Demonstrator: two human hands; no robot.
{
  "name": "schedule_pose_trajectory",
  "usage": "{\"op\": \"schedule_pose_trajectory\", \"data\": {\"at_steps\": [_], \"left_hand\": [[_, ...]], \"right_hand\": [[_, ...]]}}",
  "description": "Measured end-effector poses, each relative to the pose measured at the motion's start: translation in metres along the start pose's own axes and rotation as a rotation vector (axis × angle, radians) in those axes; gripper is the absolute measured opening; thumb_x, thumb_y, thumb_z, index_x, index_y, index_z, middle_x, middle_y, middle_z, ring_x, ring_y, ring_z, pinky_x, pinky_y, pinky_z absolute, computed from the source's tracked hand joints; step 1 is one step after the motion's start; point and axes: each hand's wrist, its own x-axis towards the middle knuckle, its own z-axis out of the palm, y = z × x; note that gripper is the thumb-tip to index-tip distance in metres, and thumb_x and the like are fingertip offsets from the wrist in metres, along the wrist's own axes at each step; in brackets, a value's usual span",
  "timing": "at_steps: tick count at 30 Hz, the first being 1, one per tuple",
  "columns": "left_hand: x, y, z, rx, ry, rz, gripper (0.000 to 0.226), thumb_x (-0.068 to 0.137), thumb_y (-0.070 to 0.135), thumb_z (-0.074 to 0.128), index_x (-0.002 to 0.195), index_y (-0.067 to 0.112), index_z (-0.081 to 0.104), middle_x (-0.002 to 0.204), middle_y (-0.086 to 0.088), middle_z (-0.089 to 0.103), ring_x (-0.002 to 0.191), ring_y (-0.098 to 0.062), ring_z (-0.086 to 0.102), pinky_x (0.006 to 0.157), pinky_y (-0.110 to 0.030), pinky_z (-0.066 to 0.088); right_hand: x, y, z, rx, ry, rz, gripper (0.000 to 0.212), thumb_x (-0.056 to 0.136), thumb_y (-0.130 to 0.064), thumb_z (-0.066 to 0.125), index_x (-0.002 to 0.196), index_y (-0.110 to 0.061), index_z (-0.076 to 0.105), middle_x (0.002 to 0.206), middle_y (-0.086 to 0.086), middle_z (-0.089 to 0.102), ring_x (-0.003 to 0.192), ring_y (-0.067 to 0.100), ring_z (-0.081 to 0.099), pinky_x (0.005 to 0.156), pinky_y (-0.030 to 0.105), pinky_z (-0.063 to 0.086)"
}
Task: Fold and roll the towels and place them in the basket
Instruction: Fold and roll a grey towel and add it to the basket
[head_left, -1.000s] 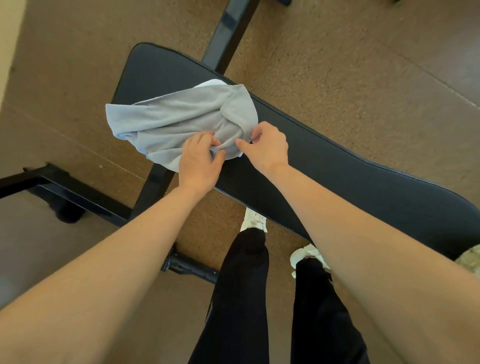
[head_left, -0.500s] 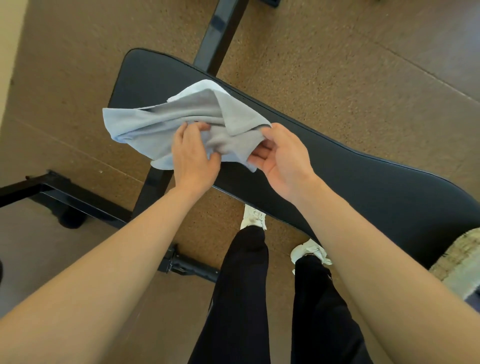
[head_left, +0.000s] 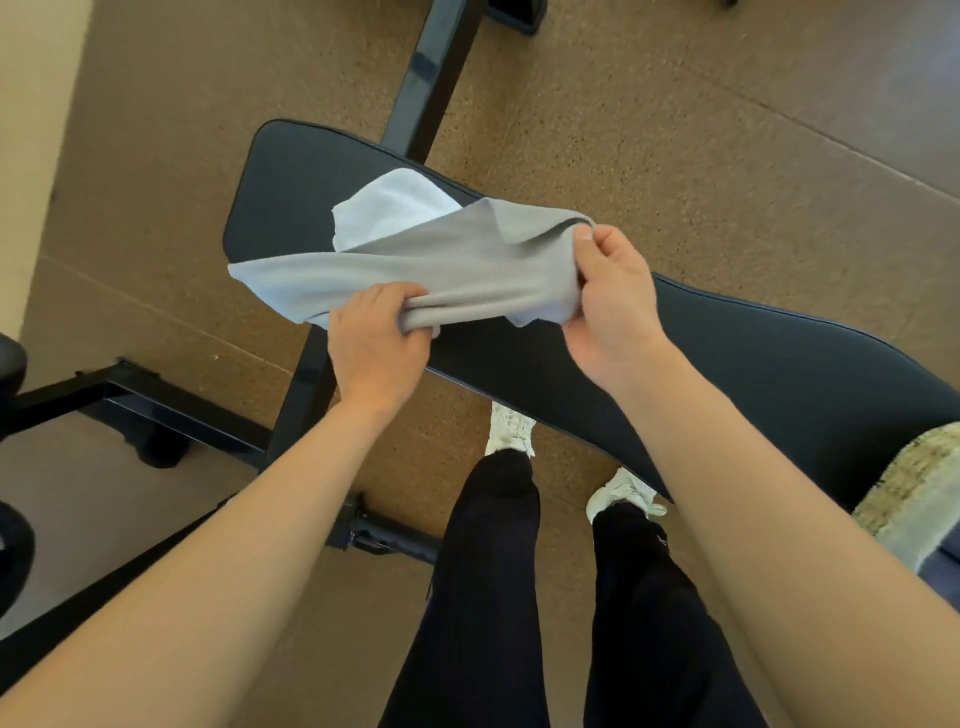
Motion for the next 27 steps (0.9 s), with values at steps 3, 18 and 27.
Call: {"op": "schedule_pose_trajectory", "data": {"at_steps": [3,18,27], "left_hand": [[0.001,-0.006,-0.005,-0.193,-0.283,-0.096,0.062,0.078,0.048,0.047,0.131,0.02,0.062,0.132,-0.001,0.06,0.121,-0.019,0.054,0.095,-0.037,0.047],[0.077,-0.066,0.03,0.115,-0.251,-0.325,0.046,0.091,0.051,0.072,0.124,0.023,0.058,0.122,-0.001,0.056,0.103,-0.021,0.058,0.082,-0.036,0.052],[0.006,-0.053,0.02,0.318,0.172,0.24,0.018,0.089,0.013,0.064,0.072,0.013,0.059,0.076,-0.002,0.061,0.078,-0.028,0.052,0.067,-0.034,0.033]], "right_hand": [[0.018,0.002,-0.027,-0.253,0.155,-0.111,0.014,0.102,-0.021,0.053,0.09,-0.018,0.059,0.087,0.0,0.059,0.081,0.015,0.052,0.072,0.034,0.045],[0.089,0.055,0.005,-1.332,-0.185,-0.523,0.053,0.094,-0.009,0.062,0.145,-0.014,0.046,0.151,0.0,0.04,0.125,0.023,0.052,0.099,0.036,0.048],[0.084,0.076,0.043,-1.565,-0.441,-0.597,0.01,0.088,-0.006,0.057,0.096,-0.011,0.06,0.099,0.006,0.053,0.083,0.031,0.057,0.075,0.046,0.048]]}}
